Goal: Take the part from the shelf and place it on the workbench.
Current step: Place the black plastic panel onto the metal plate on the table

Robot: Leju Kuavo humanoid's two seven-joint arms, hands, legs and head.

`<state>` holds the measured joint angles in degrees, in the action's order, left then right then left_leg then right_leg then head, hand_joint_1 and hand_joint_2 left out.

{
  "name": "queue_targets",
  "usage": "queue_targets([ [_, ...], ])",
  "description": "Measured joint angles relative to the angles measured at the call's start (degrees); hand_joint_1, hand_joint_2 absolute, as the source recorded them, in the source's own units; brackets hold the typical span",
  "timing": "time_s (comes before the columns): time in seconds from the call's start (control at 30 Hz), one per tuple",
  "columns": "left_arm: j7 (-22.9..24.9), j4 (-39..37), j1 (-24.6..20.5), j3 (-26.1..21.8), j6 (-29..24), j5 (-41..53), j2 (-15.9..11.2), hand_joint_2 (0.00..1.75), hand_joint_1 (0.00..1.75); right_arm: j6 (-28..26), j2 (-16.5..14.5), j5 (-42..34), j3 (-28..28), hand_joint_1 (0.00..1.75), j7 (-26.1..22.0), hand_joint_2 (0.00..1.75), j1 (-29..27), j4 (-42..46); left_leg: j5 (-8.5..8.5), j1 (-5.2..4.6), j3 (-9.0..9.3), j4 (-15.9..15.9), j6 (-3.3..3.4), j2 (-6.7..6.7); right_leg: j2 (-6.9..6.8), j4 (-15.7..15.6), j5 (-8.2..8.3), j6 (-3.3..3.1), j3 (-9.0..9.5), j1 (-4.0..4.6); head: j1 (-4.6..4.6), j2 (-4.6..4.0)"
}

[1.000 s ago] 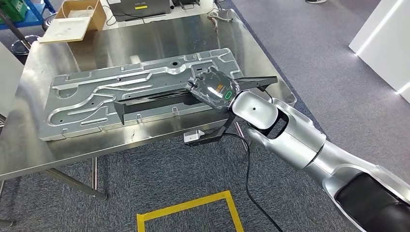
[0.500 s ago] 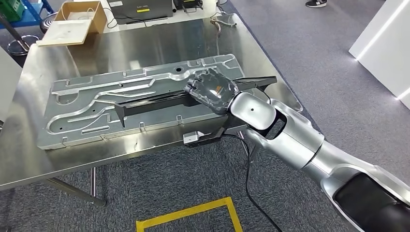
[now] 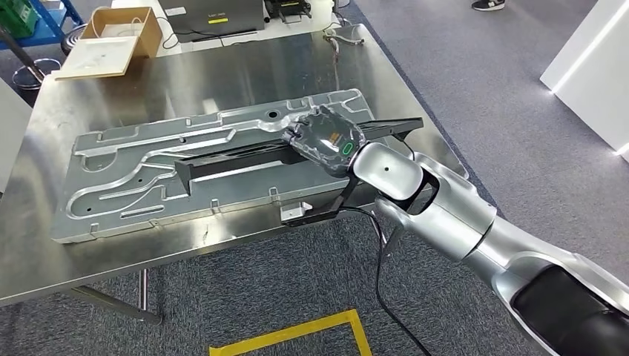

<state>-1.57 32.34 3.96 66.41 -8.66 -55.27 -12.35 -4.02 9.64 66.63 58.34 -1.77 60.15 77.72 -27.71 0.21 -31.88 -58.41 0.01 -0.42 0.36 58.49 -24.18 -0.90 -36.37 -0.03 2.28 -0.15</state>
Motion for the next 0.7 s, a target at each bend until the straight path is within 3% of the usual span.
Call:
queue_targets([
  [0.07, 0.0, 0.0, 0.0, 0.1, 0.0, -0.1, 0.0, 1.75, 0.00, 0.0, 0.0, 0.0, 0.0, 1.75, 0.0, 1.75, 0.1, 0.1, -1.52, 0.11, -0.99, -2.7, -0.63, 0.06, 0.00, -0.7, -0.18, -0.51, 0.90, -0.33, 0.01, 0.00],
  [0.17, -0.1, 0.0, 0.0, 0.3, -0.2, -0.5, -0.1, 1.75, 0.00, -0.2, 0.0, 0.0, 0.0, 1.75, -0.3, 1.75, -0.1, 0.0, -5.18, 0.46, -6.83, -13.0, -1.31, 0.09, -0.05, -0.8, -0.86, -0.94, 1.77, -0.34, 0.02, 0.00],
  [0.2, -0.1, 0.0, 0.0, 0.5, -0.4, -0.6, -0.1, 1.75, 0.00, -0.2, 0.0, 0.0, 0.0, 1.75, -0.4, 1.75, -0.3, -0.1, -5.16, 0.56, -8.42, -15.1, -1.50, 0.09, -0.04, -0.8, -1.15, -0.93, 2.07, -0.34, 0.02, 0.00],
  [0.23, -0.1, 0.0, 0.1, 0.6, -0.5, -0.7, -0.1, 1.75, 0.00, -0.4, 0.0, 0.0, 0.0, 1.75, -0.5, 1.75, -0.5, -0.2, -4.00, 0.65, -9.03, -15.1, -1.64, 0.10, -0.01, -0.7, -1.47, -0.86, 2.41, -0.37, 0.02, 0.00],
  [0.3, -0.1, 0.0, 0.2, 0.8, -0.7, -0.8, -0.2, 1.75, 0.00, -0.6, 0.1, 0.0, 0.0, 1.75, -0.6, 1.75, -0.7, -0.4, 0.80, 0.88, -7.23, -9.1, -1.77, 0.13, 0.05, -0.5, -2.23, -0.55, 3.24, -0.50, 0.02, 0.00],
  [0.37, -0.1, 0.0, 0.3, 1.0, -0.7, -0.9, -0.4, 1.75, 0.00, -0.9, 0.2, 0.0, 0.0, 1.75, -0.6, 1.75, -0.7, -0.7, 3.65, 0.80, -4.48, -2.6, -1.50, 0.10, 0.12, -0.2, -2.95, 0.01, 3.75, -0.42, 0.02, 0.00],
  [0.4, -0.1, 0.0, 0.3, 1.0, -0.7, -0.9, -0.4, 1.75, 0.00, -1.1, 0.2, 0.0, 0.0, 1.75, -0.7, 1.75, -0.7, -0.7, 3.88, 0.67, -3.75, -1.0, -1.21, 0.07, 0.17, -0.2, -3.18, 0.32, 3.81, -0.37, 0.02, 0.00],
  [0.5, 0.0, 0.0, 0.3, 1.0, -0.7, -0.9, -0.4, 1.75, 0.00, -1.2, 0.3, 0.0, 0.0, 1.75, -0.7, 1.75, -0.7, -0.9, 3.31, 0.59, -3.32, -0.2, -0.15, 0.03, 0.20, -0.2, -3.57, 1.16, 3.90, -0.36, 0.01, 0.00],
  [0.57, -0.1, 0.0, 0.3, 1.1, -0.7, -0.9, -0.4, 1.75, 0.00, -1.2, 0.3, 0.0, -0.2, 1.75, -0.7, 1.75, -0.6, -0.9, 3.19, 0.79, -2.77, 0.2, 0.60, 0.06, 0.06, 2.2, -4.91, 1.67, 2.89, -0.43, 0.01, 0.00],
  [0.67, -0.1, 0.0, 0.2, 1.1, -0.7, -1.1, -0.4, 1.75, 0.00, -1.2, 0.5, 0.0, -0.2, 1.75, -0.6, 1.75, -0.7, -0.9, 2.66, 0.70, -2.18, 0.3, 1.42, 0.11, -0.04, 12.8, -8.77, 2.02, -3.32, -0.55, 0.01, 0.00],
  [0.7, -0.1, 0.0, 0.1, 1.1, -0.8, -1.2, -0.4, 1.75, 0.00, -1.2, 0.5, 0.0, -0.2, 1.75, -0.6, 1.75, -0.9, -0.9, 2.42, 0.63, -1.98, 0.3, 1.52, 0.09, -0.04, 15.4, -9.05, 2.05, -5.27, -0.59, 0.01, 0.00],
])
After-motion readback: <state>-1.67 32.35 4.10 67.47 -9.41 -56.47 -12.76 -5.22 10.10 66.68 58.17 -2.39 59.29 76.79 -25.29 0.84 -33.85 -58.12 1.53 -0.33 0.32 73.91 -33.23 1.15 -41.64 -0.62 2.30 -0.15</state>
